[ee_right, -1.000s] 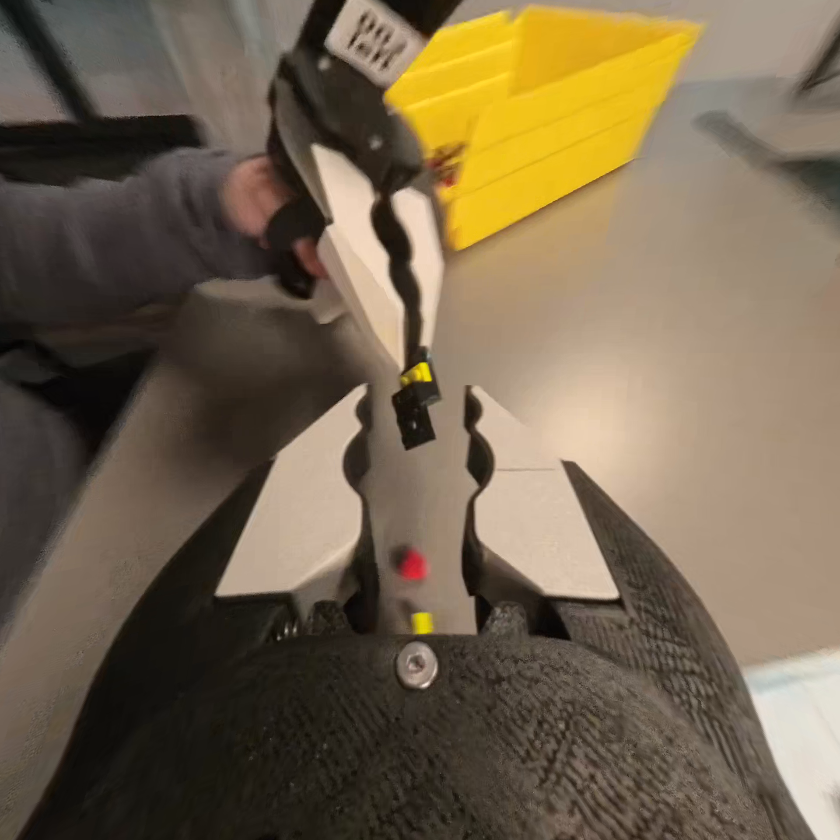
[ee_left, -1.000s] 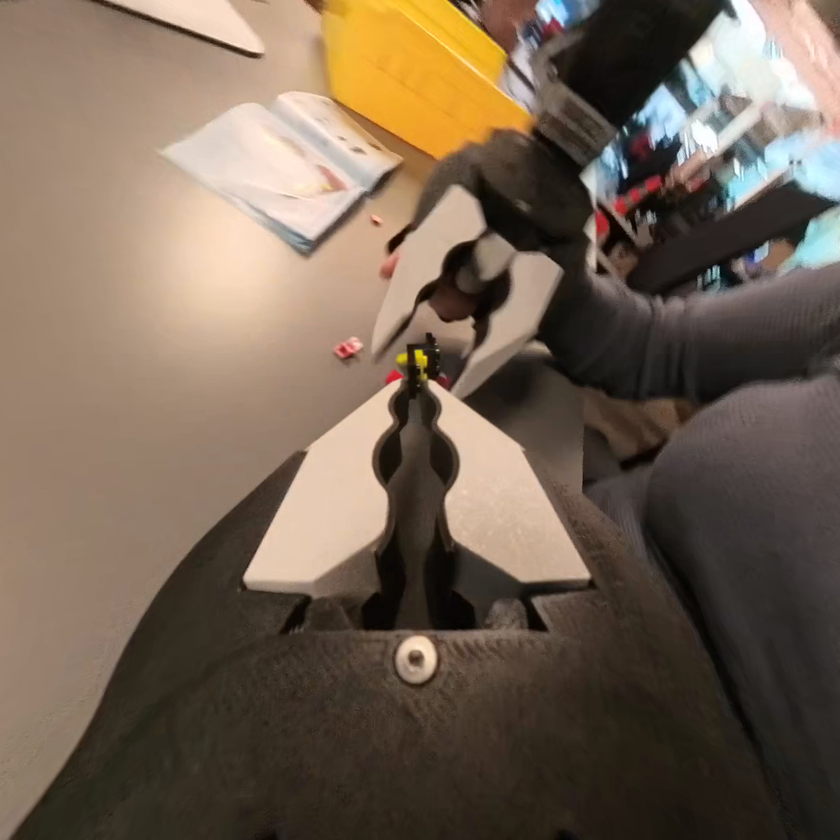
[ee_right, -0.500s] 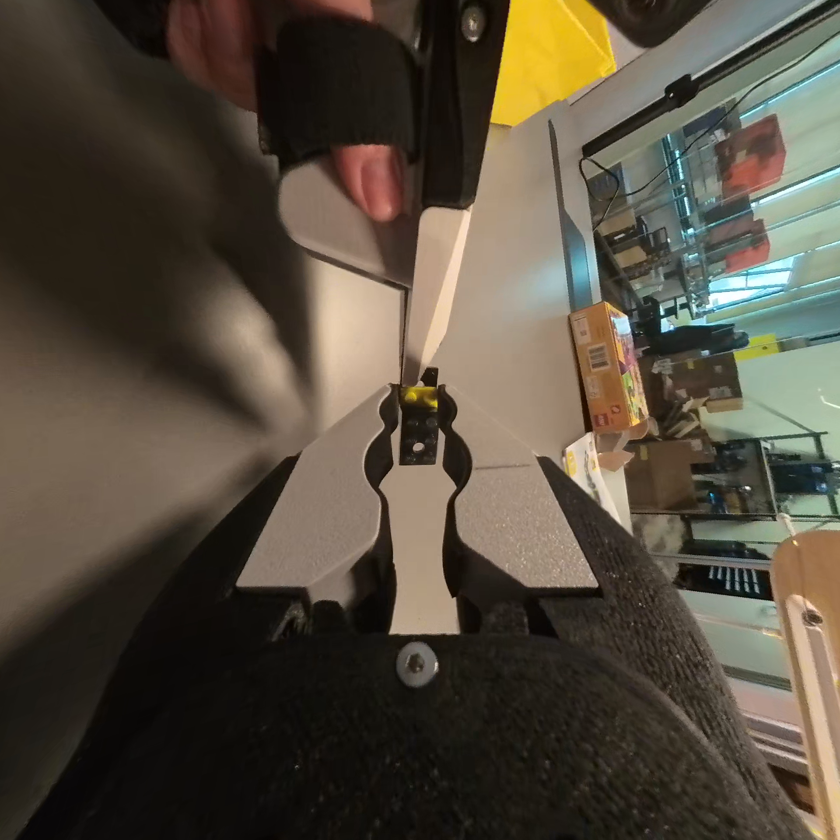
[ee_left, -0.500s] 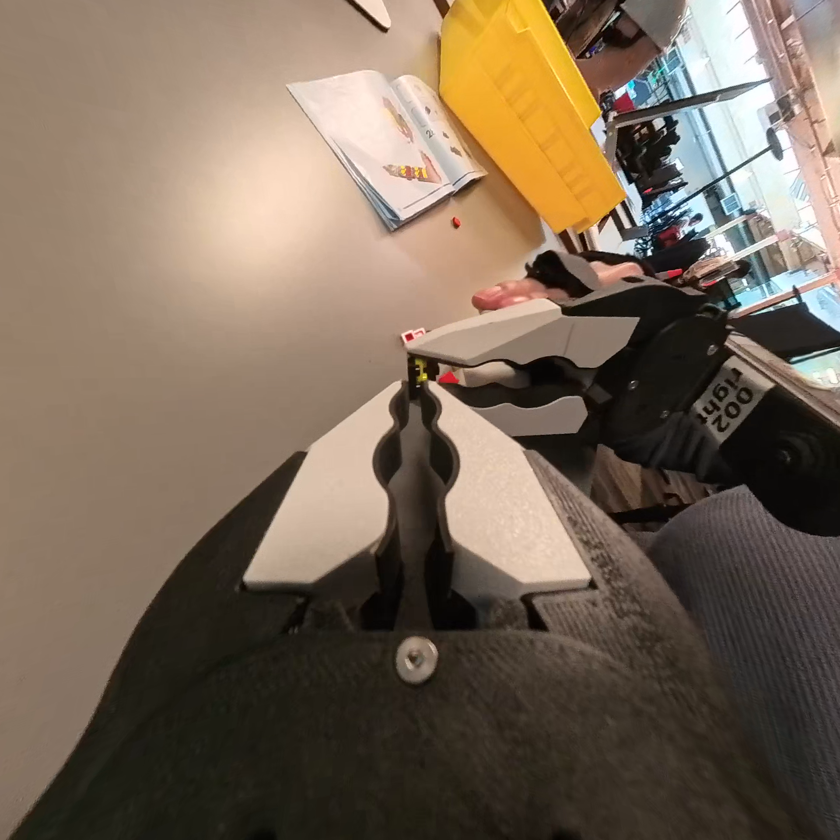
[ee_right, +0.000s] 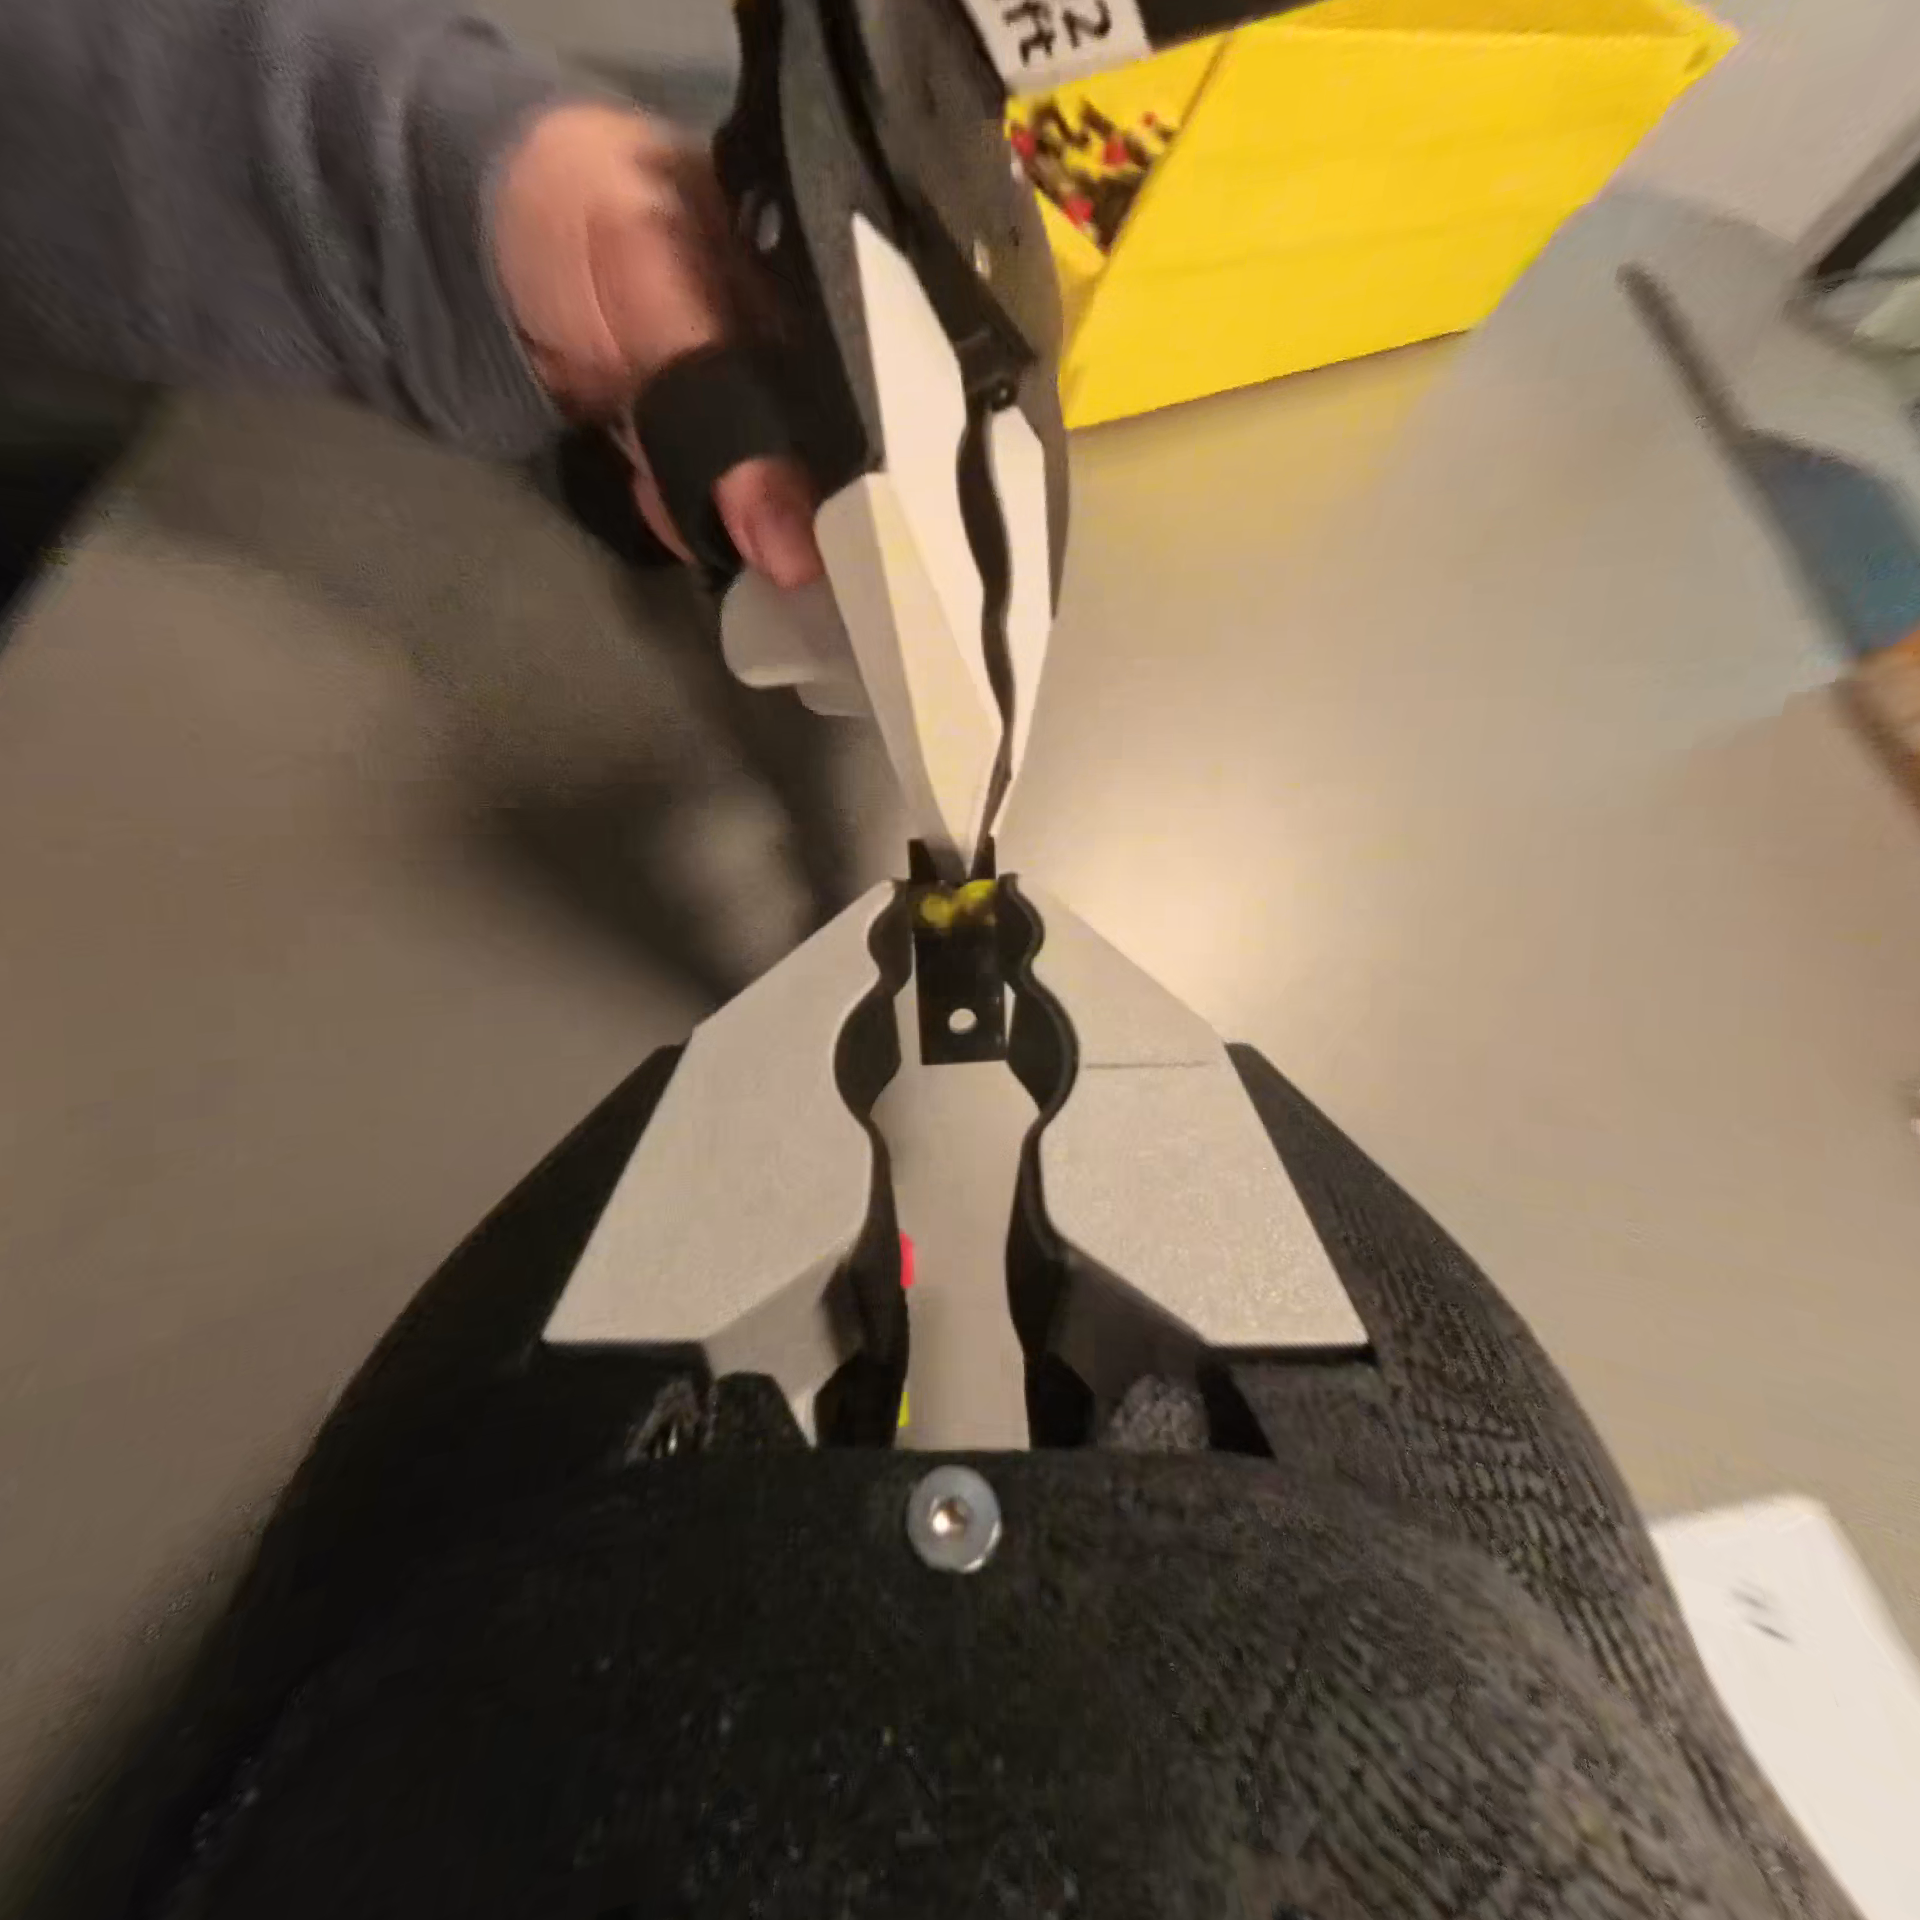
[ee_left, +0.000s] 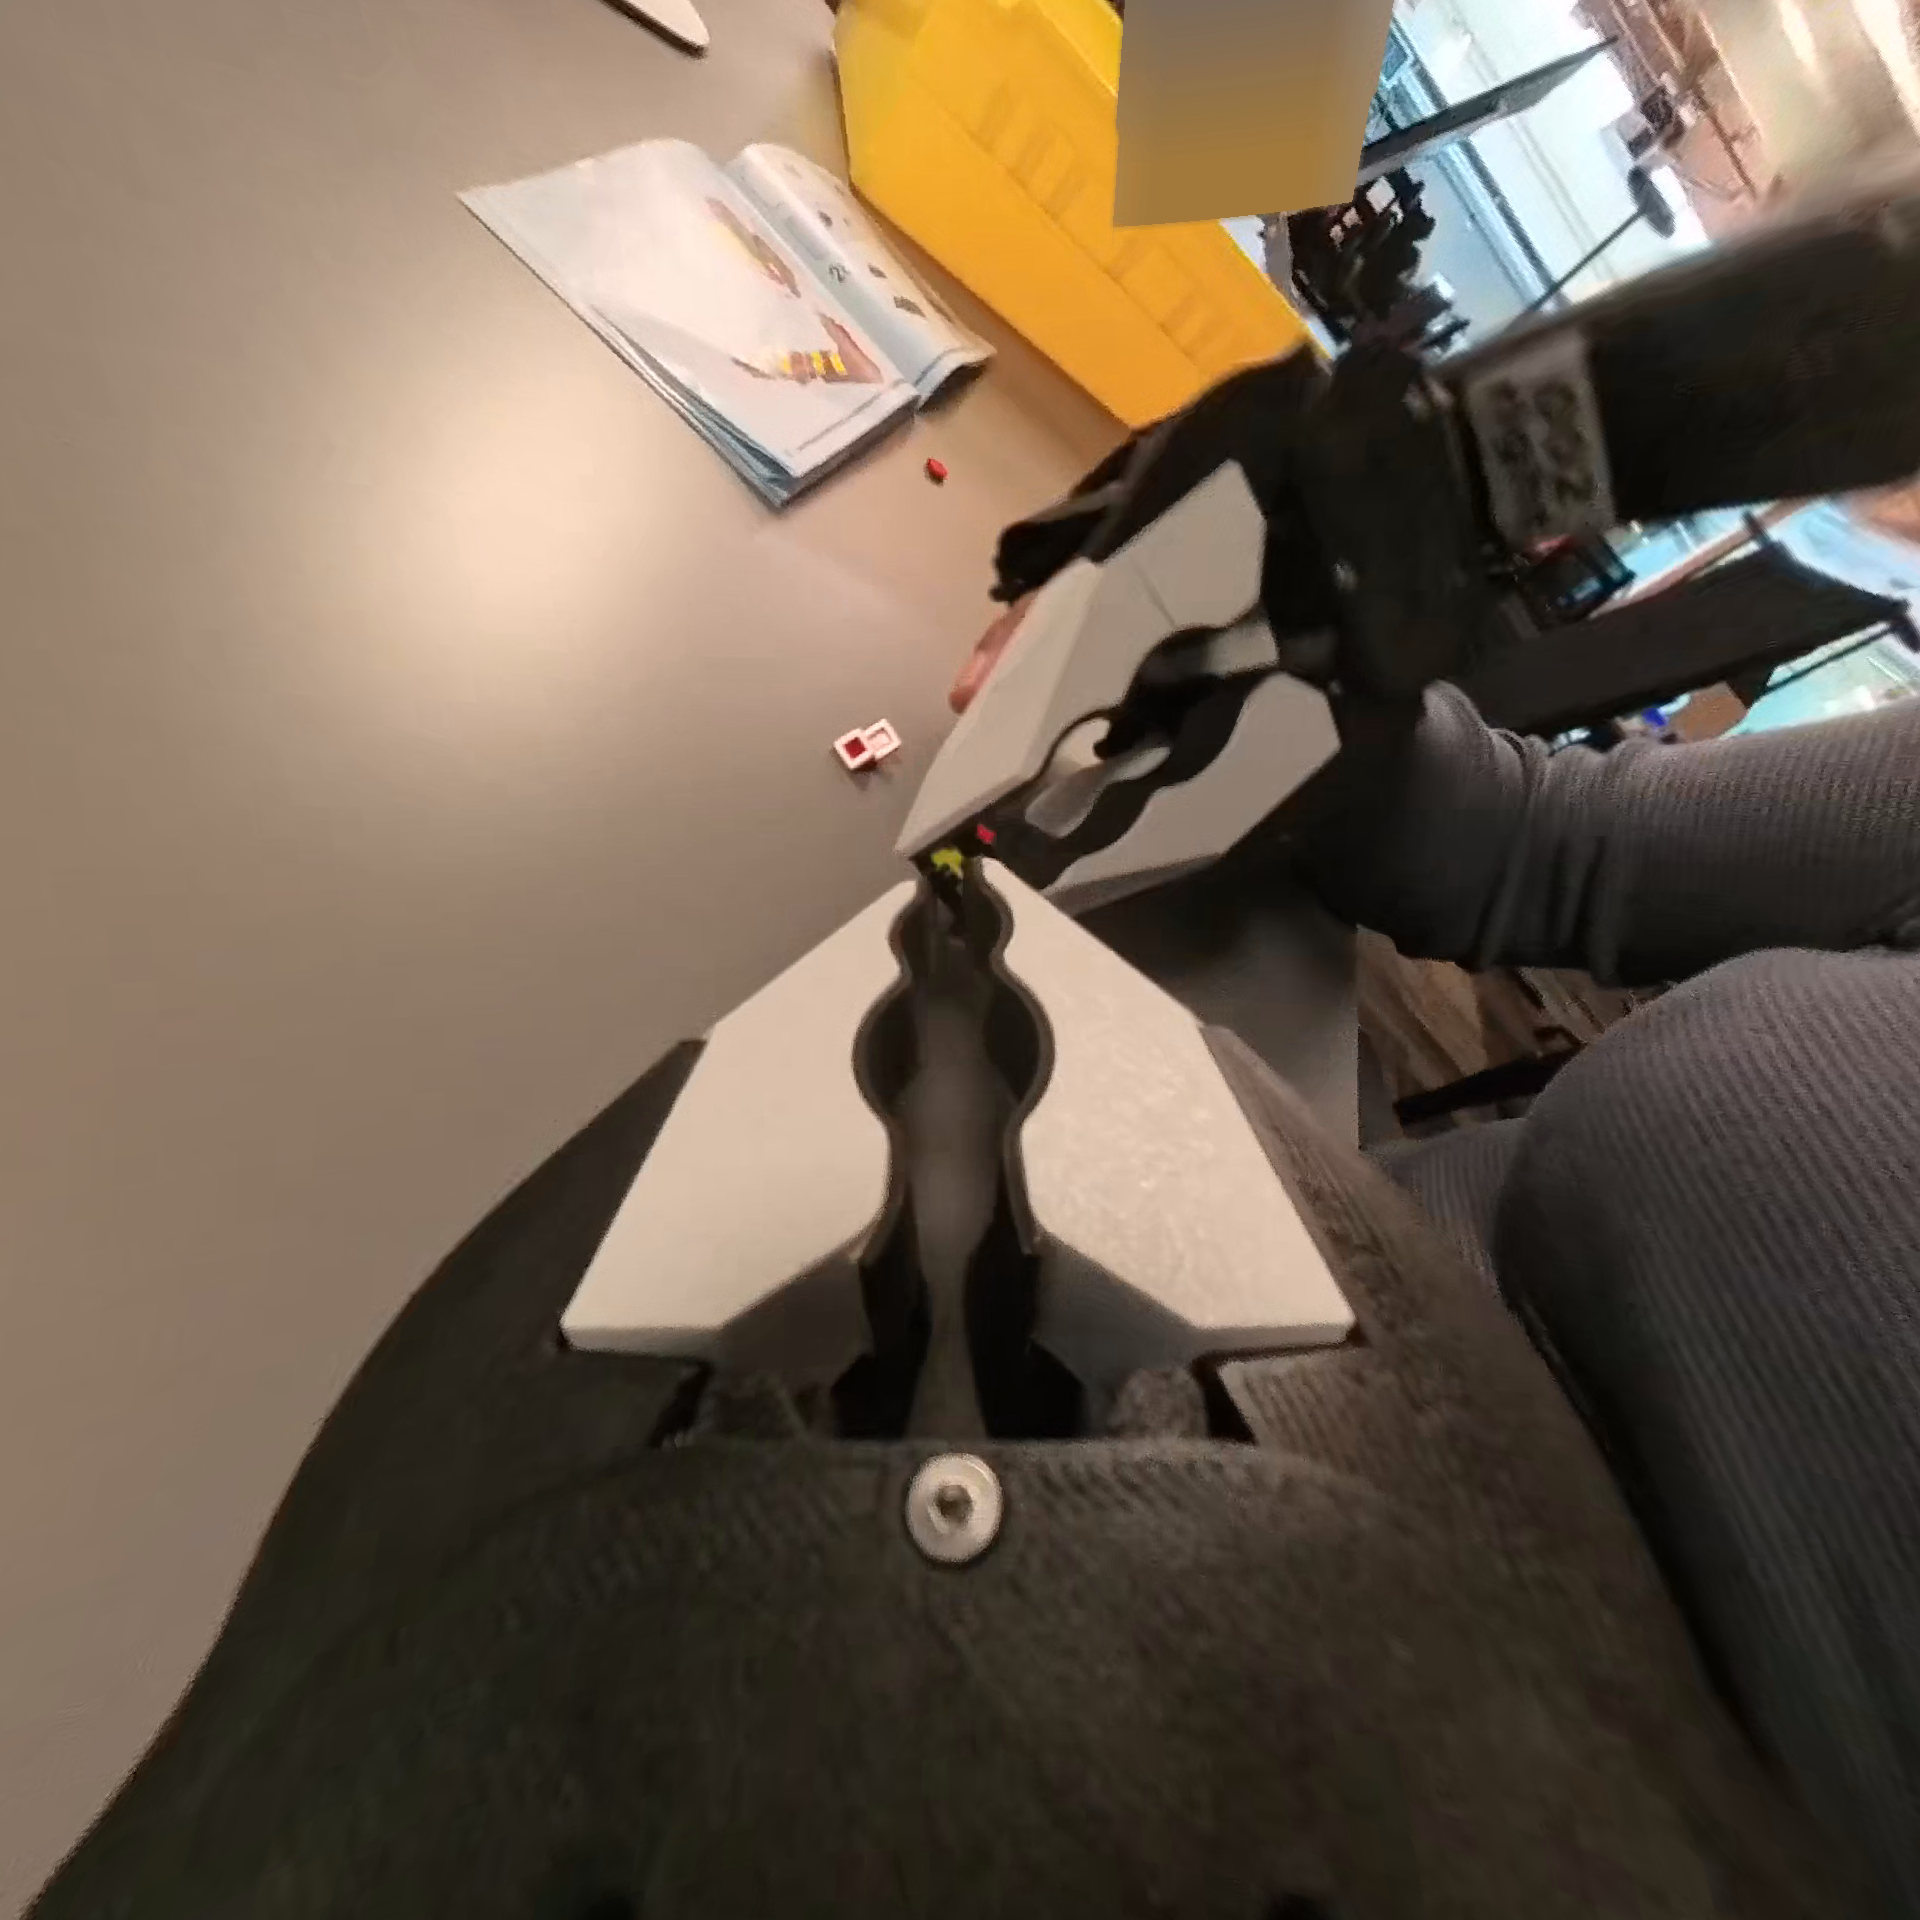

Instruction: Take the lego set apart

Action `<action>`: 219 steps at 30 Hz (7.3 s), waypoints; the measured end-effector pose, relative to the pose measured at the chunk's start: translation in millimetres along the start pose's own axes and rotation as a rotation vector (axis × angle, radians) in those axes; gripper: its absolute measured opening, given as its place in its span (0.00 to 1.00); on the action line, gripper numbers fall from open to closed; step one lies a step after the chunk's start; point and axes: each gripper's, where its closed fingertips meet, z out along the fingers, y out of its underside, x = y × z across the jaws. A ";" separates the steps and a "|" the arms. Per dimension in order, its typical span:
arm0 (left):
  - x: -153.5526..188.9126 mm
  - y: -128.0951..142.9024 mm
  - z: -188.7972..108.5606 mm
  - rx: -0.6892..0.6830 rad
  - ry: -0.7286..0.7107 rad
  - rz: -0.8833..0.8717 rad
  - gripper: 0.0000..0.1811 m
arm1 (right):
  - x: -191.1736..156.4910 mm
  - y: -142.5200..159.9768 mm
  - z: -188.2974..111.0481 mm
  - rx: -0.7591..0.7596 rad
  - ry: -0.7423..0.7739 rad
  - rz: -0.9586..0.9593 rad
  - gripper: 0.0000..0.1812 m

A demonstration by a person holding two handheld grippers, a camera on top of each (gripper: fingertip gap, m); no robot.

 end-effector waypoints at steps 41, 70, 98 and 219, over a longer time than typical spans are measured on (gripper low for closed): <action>-3.0 -53.4 -49.6 0.352 -0.185 0.018 0.01 | 52.3 -2.6 -74.4 0.187 0.663 -0.376 0.08; -13.9 -11.0 -309.1 0.762 -1.171 0.125 0.36 | 65.1 -195.2 166.7 -0.095 -0.236 -0.216 0.11; 36.9 39.0 47.9 -0.408 0.024 0.472 0.22 | -57.4 63.4 -79.6 -0.243 -0.109 0.288 0.18; 32.4 -27.9 -138.4 0.102 -0.893 1.105 0.06 | -17.9 -143.3 39.7 0.385 -0.327 0.519 0.11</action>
